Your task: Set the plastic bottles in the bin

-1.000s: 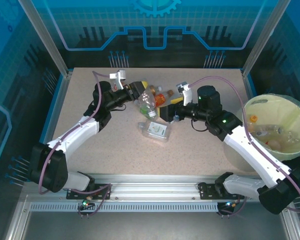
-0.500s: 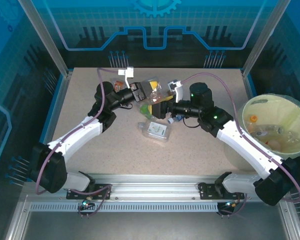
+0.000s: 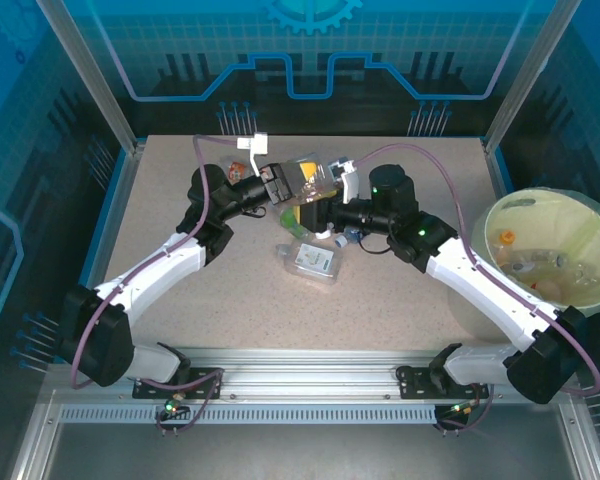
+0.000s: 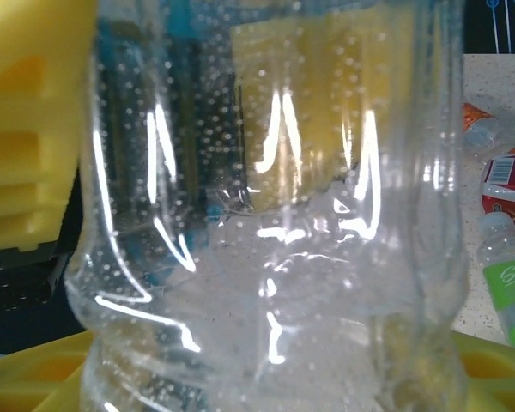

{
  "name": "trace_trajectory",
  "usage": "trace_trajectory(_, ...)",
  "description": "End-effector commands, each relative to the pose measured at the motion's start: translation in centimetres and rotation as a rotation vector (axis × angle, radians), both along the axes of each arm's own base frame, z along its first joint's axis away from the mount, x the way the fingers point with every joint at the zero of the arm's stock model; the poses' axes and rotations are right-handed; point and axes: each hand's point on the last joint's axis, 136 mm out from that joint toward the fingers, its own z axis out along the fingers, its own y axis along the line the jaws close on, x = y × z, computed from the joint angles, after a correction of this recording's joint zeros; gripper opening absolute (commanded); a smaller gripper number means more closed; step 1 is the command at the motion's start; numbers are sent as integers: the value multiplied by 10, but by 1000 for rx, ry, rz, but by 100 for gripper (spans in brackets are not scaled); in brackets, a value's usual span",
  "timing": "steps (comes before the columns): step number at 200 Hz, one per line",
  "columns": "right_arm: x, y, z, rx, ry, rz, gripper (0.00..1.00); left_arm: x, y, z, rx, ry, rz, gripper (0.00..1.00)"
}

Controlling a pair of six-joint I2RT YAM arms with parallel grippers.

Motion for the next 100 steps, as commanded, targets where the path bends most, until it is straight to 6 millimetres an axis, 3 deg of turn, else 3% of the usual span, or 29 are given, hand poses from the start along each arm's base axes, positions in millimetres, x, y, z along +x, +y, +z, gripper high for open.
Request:
trace_trajectory(1,-10,11,27,38,-69,47,63,-6,-6,15,-18,-51,-28,39)
trace_trajectory(62,-8,-1,20,-15,-71,-6,55,-2,-5,7,16,-34,-4,44)
trace_trajectory(87,-7,-8,16,-42,-73,-44,54,2,-2,3,37,-18,31,51)
trace_trajectory(100,-6,-13,13,-63,-76,-63,53,4,-1,-1,51,-9,47,61)
